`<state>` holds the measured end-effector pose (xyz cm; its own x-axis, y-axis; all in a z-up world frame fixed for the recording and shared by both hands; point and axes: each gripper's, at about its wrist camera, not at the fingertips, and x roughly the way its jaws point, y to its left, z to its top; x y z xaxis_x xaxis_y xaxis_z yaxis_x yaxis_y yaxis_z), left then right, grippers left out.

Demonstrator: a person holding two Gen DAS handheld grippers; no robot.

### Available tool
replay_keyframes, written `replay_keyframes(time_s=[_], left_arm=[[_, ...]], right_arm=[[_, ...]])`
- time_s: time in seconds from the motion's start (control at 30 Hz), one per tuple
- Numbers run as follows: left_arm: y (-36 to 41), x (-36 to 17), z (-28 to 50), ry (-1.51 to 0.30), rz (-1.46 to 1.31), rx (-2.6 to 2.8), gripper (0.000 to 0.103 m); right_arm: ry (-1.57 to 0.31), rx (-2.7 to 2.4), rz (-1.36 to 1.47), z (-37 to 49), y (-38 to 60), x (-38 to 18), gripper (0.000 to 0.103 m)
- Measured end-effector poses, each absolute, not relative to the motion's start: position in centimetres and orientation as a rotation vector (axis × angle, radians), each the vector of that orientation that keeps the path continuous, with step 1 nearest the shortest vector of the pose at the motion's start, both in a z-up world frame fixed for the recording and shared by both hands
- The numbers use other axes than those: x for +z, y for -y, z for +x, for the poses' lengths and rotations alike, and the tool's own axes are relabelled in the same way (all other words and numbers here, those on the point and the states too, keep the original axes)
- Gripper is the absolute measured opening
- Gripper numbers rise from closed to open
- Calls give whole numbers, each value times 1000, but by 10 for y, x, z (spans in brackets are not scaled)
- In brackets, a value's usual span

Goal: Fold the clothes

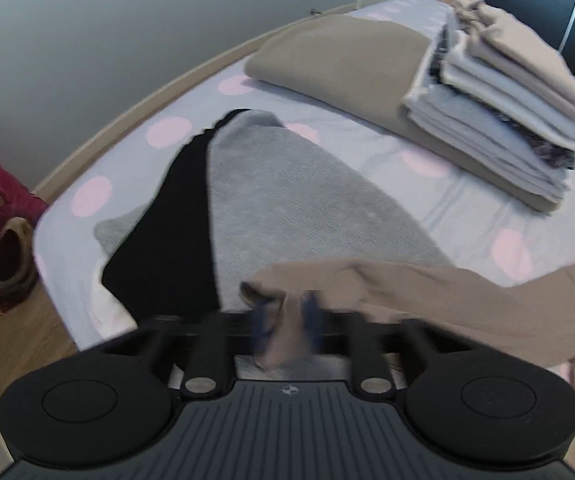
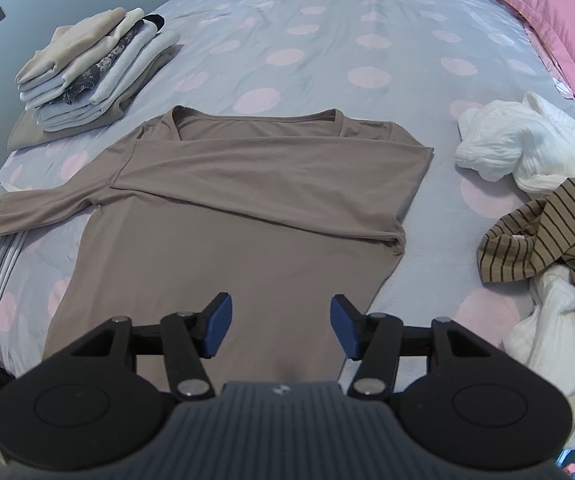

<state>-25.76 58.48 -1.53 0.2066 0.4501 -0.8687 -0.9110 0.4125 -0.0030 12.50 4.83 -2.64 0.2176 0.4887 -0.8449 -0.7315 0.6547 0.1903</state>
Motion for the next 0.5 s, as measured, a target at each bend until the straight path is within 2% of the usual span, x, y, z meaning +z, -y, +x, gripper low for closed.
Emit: replay_keyframes(time_s=[0.2,0.5], left_arm=[[-550,20,-236,-806,-567,869,2],[-471,51,-157,-764,-531,560,2]], right_arm=[[-1052,860,-281,125,-49,-28,58],[-1058,819,-290,130,-48,-34,58]])
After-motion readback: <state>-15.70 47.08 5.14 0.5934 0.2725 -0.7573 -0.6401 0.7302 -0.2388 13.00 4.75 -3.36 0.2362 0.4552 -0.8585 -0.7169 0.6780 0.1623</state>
